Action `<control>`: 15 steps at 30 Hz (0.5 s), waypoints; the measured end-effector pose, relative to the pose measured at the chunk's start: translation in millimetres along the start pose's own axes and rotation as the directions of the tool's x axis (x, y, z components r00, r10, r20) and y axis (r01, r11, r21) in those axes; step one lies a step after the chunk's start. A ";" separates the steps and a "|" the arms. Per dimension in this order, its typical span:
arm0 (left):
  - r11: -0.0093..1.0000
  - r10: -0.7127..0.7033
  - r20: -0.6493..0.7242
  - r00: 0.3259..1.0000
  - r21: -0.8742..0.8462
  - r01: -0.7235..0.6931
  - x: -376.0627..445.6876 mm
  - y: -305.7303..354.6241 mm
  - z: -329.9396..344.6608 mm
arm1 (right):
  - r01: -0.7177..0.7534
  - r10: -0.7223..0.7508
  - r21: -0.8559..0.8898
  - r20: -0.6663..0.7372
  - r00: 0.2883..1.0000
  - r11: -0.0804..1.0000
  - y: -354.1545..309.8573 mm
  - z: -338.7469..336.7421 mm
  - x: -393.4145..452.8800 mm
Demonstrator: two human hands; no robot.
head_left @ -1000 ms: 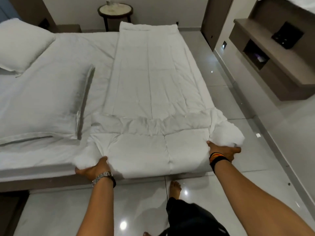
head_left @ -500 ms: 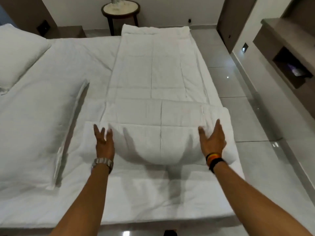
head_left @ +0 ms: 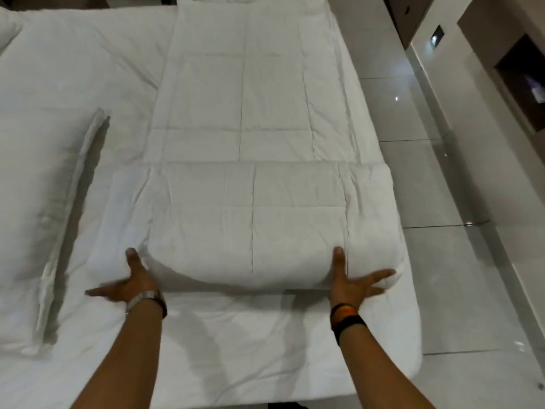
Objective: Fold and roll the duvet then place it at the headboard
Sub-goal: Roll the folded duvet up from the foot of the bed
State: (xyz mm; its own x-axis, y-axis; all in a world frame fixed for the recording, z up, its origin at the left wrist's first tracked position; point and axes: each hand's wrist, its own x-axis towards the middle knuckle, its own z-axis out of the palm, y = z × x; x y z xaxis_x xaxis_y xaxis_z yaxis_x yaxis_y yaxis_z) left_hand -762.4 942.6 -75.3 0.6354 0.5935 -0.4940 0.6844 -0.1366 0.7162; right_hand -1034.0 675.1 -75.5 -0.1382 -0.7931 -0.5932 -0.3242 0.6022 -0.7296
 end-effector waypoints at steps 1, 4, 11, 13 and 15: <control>0.995 -0.094 0.026 0.995 -0.028 0.095 6.8 1.4 4.2 | -0.022 0.022 0.062 0.000 1.000 0.998 -6.4 12.9 2.6; 0.998 -0.059 0.105 0.993 0.020 0.057 12.3 -0.6 21.9 | -0.037 0.041 0.067 -0.070 0.997 0.997 -26.7 47.6 17.0; 0.984 0.048 0.190 0.981 -0.180 -0.014 12.9 19.9 53.2 | 0.170 -0.168 0.013 -0.091 0.982 0.985 -56.6 69.4 33.6; 0.976 0.146 0.178 0.973 -0.188 -0.112 -2.8 19.9 44.3 | 0.222 -0.222 -0.005 -0.075 0.972 0.975 -60.3 55.3 34.1; 0.958 0.204 0.160 0.966 -0.235 -0.163 -20.9 14.6 15.3 | 0.258 -0.259 -0.019 -0.046 0.965 0.966 -53.9 31.7 20.6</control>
State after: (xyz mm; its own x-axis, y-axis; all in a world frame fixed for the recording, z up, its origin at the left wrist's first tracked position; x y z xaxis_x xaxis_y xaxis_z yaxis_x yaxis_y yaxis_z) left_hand -760.2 916.1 -62.1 0.8104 0.4188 -0.4098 0.4678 -0.0414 0.8829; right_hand -989.7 629.1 -59.3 -0.0925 -0.9253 -0.3677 -0.3667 0.3750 -0.8514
